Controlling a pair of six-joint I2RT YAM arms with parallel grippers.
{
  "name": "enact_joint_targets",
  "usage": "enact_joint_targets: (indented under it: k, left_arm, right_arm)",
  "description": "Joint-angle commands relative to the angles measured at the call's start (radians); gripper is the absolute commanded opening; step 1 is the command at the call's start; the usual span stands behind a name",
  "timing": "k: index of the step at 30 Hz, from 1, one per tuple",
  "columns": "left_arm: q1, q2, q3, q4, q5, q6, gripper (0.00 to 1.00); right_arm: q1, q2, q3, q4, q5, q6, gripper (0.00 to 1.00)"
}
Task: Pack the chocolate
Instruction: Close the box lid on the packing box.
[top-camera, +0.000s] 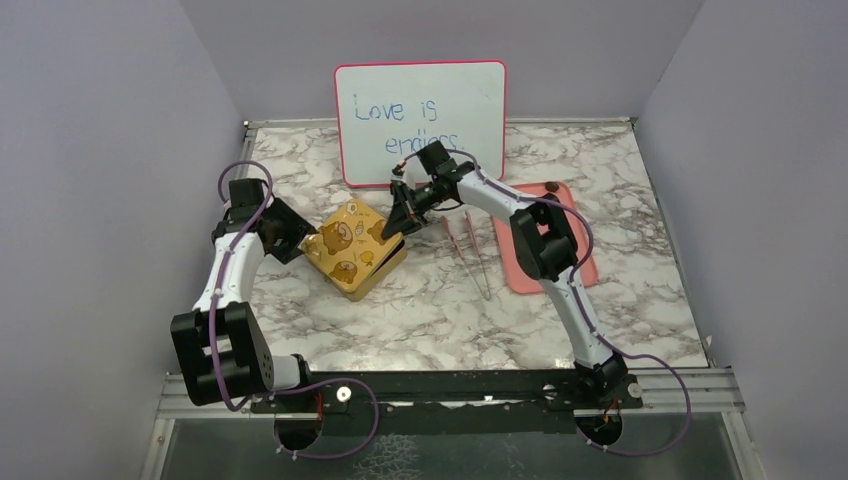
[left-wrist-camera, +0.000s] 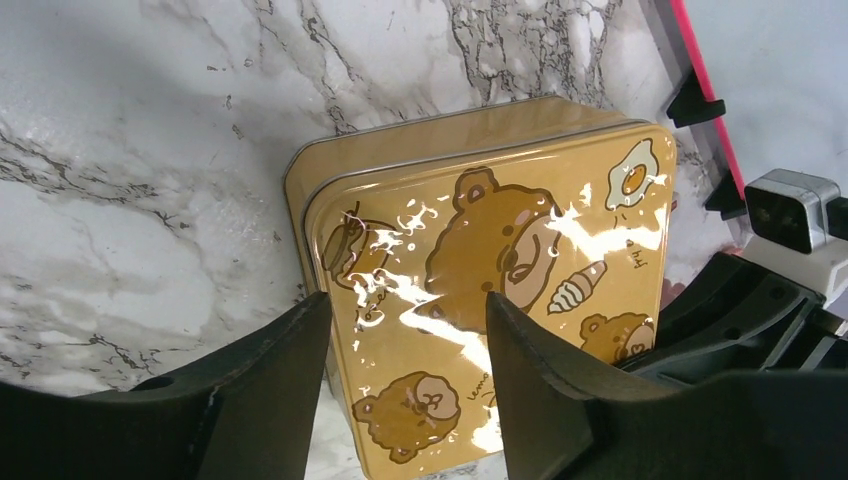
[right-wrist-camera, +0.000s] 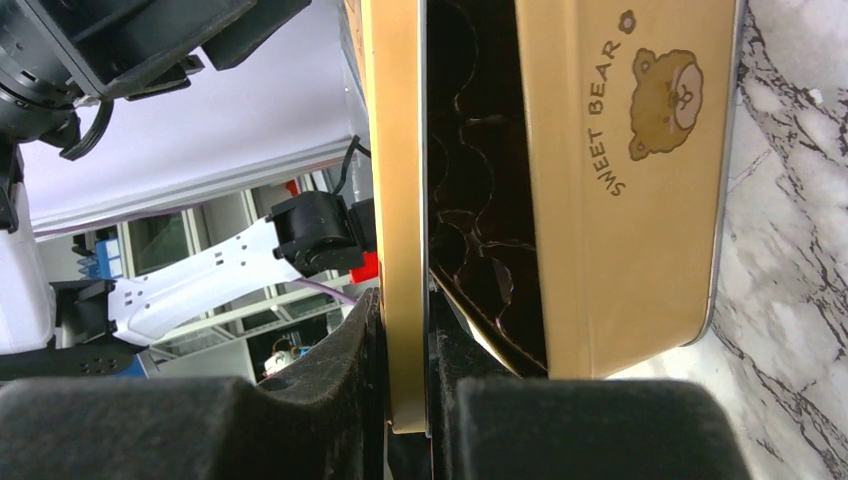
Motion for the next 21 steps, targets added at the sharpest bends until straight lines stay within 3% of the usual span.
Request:
enact_joint_targets:
  k: [1, 5, 11, 17, 21]
  left_arm:
    - [-0.003, -0.018, -0.014, 0.016, 0.025, -0.023, 0.61]
    - [-0.005, -0.01, -0.032, 0.028, 0.027, -0.037, 0.61]
    - [-0.014, 0.016, -0.067, 0.124, 0.074, -0.069, 0.52]
    - [-0.038, 0.051, -0.092, 0.139, 0.051, -0.07, 0.42]
    - [-0.049, 0.076, -0.104, 0.147, 0.044, -0.065, 0.39]
  right_arm:
    - [-0.009, -0.057, -0.021, -0.068, 0.02, -0.057, 0.16]
    - [-0.01, -0.054, -0.025, -0.068, 0.054, -0.065, 0.16]
    - [-0.009, -0.072, -0.063, -0.048, 0.109, -0.069, 0.17]
    - [-0.021, -0.103, -0.088, -0.045, 0.165, -0.062, 0.37]
    - [-0.034, -0.143, -0.081, -0.088, 0.188, -0.066, 0.39]
